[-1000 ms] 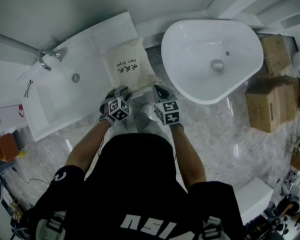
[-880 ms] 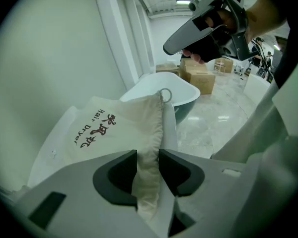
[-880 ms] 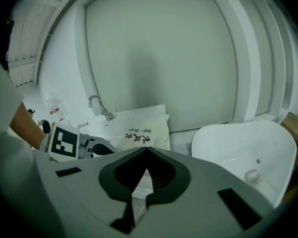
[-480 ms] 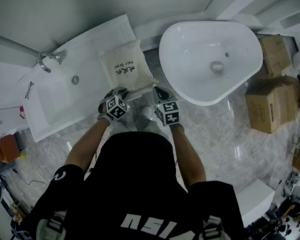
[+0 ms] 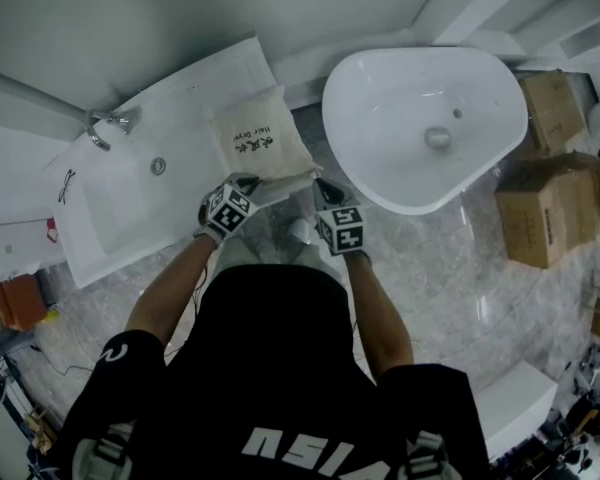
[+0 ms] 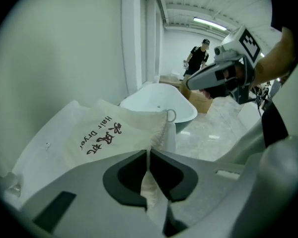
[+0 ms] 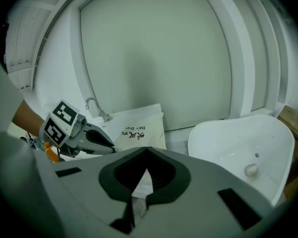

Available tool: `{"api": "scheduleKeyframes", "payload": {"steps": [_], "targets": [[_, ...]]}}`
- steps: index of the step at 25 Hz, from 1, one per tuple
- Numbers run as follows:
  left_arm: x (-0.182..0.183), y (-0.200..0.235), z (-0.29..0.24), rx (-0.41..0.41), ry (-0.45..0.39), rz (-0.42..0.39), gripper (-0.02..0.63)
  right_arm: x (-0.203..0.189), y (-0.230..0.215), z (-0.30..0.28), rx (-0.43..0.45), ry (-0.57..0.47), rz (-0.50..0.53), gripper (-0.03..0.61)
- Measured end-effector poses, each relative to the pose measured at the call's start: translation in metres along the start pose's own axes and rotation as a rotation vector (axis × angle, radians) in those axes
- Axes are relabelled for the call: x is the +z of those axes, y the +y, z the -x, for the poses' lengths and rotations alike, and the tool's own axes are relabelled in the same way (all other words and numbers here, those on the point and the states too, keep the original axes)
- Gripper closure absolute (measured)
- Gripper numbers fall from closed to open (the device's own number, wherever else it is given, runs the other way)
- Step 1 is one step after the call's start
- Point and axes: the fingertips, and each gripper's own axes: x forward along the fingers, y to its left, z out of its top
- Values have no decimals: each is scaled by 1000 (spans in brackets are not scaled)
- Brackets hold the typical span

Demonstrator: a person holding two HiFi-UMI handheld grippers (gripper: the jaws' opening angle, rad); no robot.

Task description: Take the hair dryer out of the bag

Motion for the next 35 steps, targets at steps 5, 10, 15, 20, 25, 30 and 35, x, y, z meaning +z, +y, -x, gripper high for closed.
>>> {"api": "scheduleKeyframes", "payload": {"steps": [5,10,15,20,25,30,35], "targets": [[12,21,23,-81,-66,108,592,-2,21,-10,-21,-3,-44,583],[18,33,38,-195,-125,166,592,2,43,-21,-58,-14,-88,583],[16,44,53,-309,-179,226,592,0,68,-38,-82,-9,-133,583],[8,57,65,-394,-211,306,592,-5,96,-62,-88,1,-192,581],[-2,63,65,-465,-204,350,592,-12,122,-91,-52,1,-312,581],[-4,66,66,-532,-209,376,592,-30,145,-130,-22,37,-427,468],[-8,69,67,-571,-211,347,592,-35,152,-151,-57,43,-505,451]]}}
